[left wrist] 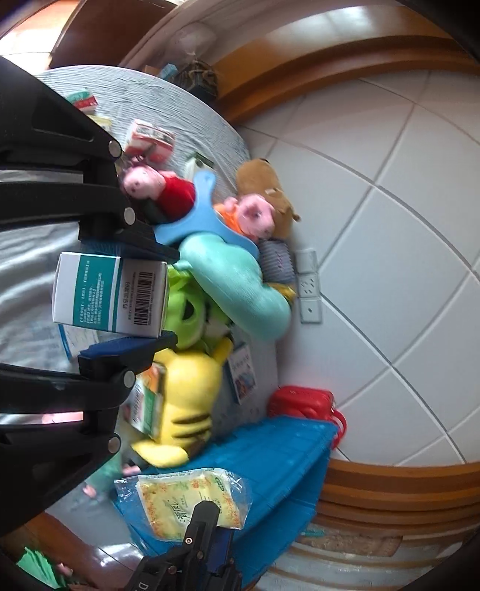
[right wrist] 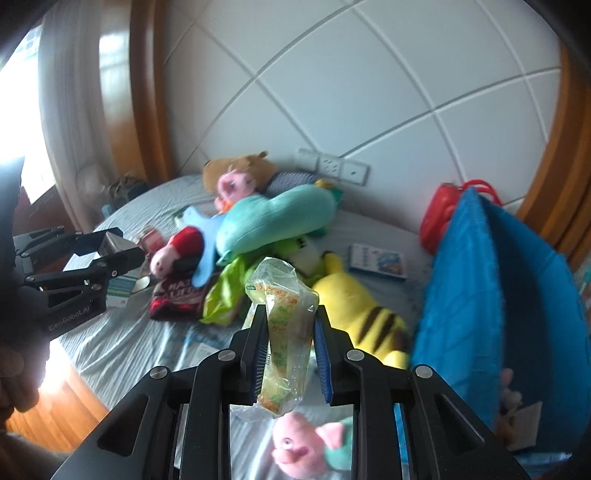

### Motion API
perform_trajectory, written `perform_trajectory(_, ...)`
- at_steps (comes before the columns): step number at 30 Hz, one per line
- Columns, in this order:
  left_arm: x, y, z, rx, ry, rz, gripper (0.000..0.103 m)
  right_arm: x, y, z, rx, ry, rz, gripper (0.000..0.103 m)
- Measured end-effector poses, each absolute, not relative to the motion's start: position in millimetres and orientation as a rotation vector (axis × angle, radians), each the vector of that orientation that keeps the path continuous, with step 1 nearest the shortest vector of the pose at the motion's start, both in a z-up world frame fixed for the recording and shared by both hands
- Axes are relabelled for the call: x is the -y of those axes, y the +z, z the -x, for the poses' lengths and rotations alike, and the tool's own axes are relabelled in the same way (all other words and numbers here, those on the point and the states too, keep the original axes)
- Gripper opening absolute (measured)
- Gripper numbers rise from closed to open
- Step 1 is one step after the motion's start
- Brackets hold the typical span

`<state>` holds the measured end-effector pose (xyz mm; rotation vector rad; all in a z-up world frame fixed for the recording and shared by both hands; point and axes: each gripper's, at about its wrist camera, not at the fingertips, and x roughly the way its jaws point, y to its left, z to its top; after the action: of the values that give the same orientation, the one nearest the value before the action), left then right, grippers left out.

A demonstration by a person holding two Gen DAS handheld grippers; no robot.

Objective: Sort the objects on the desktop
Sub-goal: 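Carry the medicine box and snack packet to the blue crate and release them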

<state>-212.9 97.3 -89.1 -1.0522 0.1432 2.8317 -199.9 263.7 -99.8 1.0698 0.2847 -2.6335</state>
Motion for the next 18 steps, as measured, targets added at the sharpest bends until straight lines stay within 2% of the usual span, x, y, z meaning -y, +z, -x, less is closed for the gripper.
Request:
perform_trajectory(8, -200.2, -37.1, 233.9, -0.188, 2.756, 0.879, 0.037, -369.2, -53.7, 189.9, -0.204, -2.802, -0.999, 0.023)
perform_trajectory(18, -339.1, 20.1, 261.2, -0.178, 2.507, 0.724, 0.036, -485.1, -23.6, 180.4, -0.126, -3.023, -0.982, 0.023)
